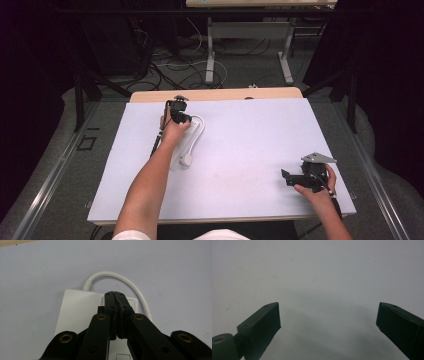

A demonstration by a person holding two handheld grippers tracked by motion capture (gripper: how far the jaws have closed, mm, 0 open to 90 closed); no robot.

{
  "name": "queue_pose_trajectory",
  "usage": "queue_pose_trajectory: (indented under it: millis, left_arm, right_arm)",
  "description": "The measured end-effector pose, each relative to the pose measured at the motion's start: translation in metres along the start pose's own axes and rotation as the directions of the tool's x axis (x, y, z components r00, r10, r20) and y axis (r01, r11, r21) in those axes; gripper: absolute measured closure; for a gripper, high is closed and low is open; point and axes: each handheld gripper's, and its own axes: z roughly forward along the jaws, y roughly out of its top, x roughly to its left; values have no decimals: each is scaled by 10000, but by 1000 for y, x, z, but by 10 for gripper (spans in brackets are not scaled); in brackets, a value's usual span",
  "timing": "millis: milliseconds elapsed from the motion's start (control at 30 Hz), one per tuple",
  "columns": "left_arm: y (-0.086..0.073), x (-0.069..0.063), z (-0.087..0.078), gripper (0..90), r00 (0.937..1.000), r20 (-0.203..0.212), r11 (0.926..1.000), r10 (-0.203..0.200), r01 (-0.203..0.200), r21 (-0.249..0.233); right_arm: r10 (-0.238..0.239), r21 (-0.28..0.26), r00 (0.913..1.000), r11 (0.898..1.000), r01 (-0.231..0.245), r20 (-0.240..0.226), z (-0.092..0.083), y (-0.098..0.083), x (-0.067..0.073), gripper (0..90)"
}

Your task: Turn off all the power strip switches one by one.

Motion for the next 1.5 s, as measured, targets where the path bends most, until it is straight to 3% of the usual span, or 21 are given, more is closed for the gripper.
queue_pose_trajectory:
  millis: [133, 233, 500, 633, 867, 1200, 1233, 1500]
  left_arm:
    - [0, -3, 2, 900, 9999, -156, 10000, 55, -55, 25]
    - [0, -2, 4, 900, 9998, -74, 9997, 200, -200, 103]
    - [0, -1, 5, 900, 9999, 121, 10000, 35, -36, 75]
    - [0, -2, 5, 900, 9998, 15, 9997, 200, -200, 132]
    - [0, 0, 6, 900, 9997, 197, 9996, 110, -115, 246]
    - [-1, -6, 7, 900, 9990, -152, 9989, 427, -424, 210]
    - [-1, -6, 7, 900, 9980, -174, 9978, 604, -599, 278]
    - [-1, -12, 7, 900, 9955, -615, 9971, 717, -700, 294]
  right_arm:
    - [-12, 6, 10000, 10000, 12, -3, 0, 0, 0, 48]
    - [-14, 5, 10000, 10000, 14, -22, 0, 0, 0, 51]
    - [-32, 18, 10000, 10000, 32, -61, 1, 0, 1, 52]
    - [-50, 26, 10000, 10000, 51, -65, 0, 0, 1, 52]
    - [-135, 45, 9999, 9999, 135, -90, 1, 0, 1, 52]
    - [-157, 42, 9998, 9999, 157, -135, 1, 1, 3, 53]
    - [-157, 42, 9998, 9999, 157, -135, 1, 1, 3, 53]
    - [-218, -11, 9997, 9998, 218, -100, 0, 1, 3, 53]
